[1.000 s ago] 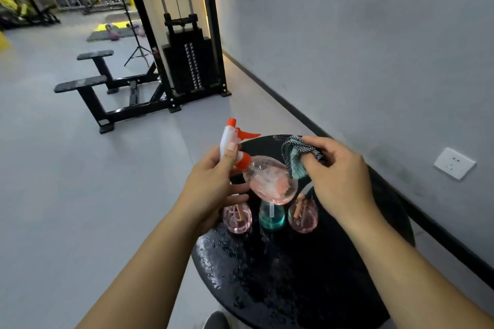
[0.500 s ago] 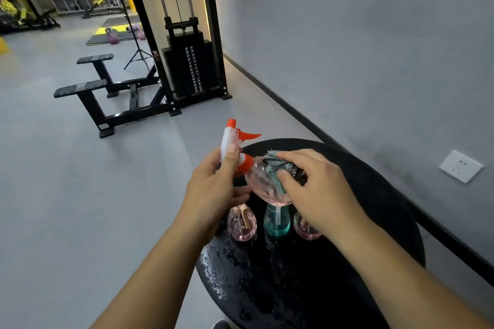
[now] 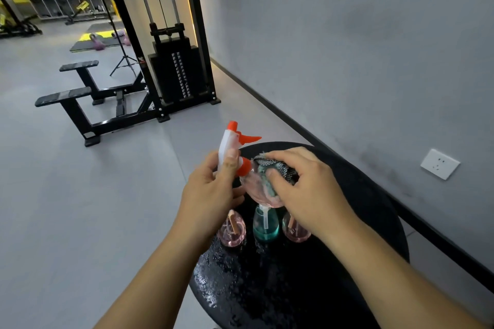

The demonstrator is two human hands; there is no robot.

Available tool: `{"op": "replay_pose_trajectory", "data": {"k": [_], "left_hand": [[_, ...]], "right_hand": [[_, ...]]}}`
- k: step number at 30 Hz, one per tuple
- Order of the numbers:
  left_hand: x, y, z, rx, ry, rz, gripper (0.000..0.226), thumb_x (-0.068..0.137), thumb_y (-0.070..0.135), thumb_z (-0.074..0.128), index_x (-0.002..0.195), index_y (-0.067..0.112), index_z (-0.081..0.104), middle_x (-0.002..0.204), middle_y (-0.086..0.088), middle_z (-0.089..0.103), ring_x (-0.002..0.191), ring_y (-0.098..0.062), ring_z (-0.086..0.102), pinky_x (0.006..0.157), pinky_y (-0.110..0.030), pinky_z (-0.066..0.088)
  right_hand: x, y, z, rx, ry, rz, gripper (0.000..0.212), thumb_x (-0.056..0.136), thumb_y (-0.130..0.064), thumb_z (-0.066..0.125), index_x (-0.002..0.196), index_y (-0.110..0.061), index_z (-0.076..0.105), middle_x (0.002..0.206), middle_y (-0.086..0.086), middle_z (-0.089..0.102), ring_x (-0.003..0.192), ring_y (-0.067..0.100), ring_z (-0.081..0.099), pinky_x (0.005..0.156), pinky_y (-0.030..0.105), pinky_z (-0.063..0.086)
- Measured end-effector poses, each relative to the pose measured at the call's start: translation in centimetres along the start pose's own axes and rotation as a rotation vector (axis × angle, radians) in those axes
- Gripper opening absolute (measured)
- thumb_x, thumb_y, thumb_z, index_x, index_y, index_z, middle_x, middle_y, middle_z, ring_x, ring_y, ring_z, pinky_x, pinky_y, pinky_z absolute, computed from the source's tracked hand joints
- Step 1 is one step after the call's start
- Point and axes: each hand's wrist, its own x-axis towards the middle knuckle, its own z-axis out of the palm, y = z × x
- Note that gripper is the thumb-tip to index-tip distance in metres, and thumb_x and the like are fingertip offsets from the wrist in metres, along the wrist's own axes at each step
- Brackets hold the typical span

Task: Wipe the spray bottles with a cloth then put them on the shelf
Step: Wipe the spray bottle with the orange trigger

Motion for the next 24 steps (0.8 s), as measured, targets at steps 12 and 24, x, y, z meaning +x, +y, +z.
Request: {"op": "replay_pose_trajectory", "data": {"k": [12, 24], "left_hand": [[-0.6, 0.8, 0.7, 0.009, -0.035, 0.065, 0.027, 0.101, 0.060, 0.054, 0.111, 0.043, 0.071, 0.102, 0.010, 0.081, 0.088, -0.016, 0.081, 0.078, -0.033, 0.066], [-0.7, 1.4, 0.8, -0.035, -0.030, 0.100, 0.025, 0.101, 0.056, 0.056, 0.109, 0.039, 0.072, 0.104, 0.004, 0.081, 0.095, -0.020, 0.080, 0.084, -0.035, 0.064]], "right_hand": [[-0.1, 0.0, -0.9, 0.038, 0.030, 0.046, 0.031, 0.099, -0.023, 0.064, 0.128, -0.032, 0.069, 0.123, -0.020, 0.060, 0.110, -0.011, 0.055, 0.081, -0.002, 0.044], [-0.1, 0.6, -2.2, 0.079, 0.110, 0.077, 0.030, 0.100, -0.021, 0.065, 0.128, -0.030, 0.068, 0.123, -0.017, 0.062, 0.108, -0.010, 0.058, 0.074, -0.006, 0.041]]}}
